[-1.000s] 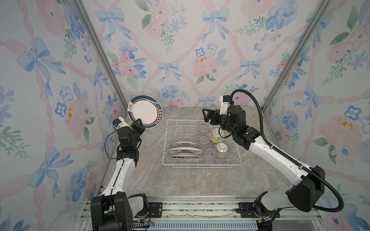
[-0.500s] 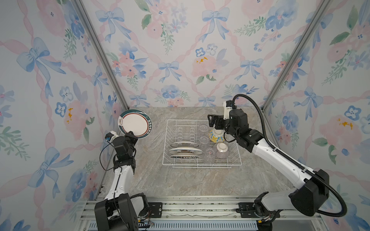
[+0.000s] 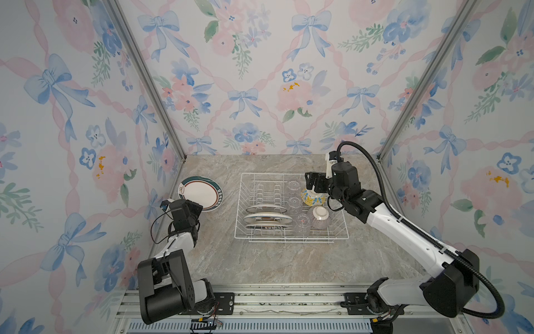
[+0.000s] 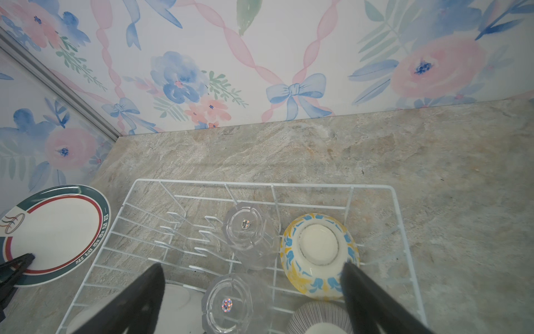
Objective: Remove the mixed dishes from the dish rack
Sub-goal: 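Carry the plate off the rack with left gripper while right gripper withdraws, then lower the rimmed plate flat onto the table with the left gripper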
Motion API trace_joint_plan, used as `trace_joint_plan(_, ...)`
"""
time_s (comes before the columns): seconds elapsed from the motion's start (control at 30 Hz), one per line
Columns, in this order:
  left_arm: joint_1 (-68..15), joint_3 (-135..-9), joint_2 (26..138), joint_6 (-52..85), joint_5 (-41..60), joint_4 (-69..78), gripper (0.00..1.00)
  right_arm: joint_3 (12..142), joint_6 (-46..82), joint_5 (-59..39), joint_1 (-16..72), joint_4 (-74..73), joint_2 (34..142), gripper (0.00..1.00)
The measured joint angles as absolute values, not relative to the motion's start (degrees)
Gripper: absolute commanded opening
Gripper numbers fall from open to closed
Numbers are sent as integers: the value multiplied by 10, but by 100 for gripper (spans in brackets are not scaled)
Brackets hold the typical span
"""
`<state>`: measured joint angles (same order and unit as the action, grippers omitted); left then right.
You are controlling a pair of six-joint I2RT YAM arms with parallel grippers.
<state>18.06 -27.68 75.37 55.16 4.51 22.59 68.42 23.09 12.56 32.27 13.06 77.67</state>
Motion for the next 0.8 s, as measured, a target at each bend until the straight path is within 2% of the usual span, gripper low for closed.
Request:
trace_joint_plan(0.4,181,-316,860,535,109,226,0,680,240,127,311,159,776,97)
trace_joint_plan(0.53,181,-318,878,533,128,227,12,680,243,127,310,160,776,97)
trace_joint_plan(0.67,181,-321,878,528,138,237,15,680,244,127,307,161,776,97)
trace_joint_plan(0.8,181,-321,878,519,143,241,33,680,246,127,307,162,776,97)
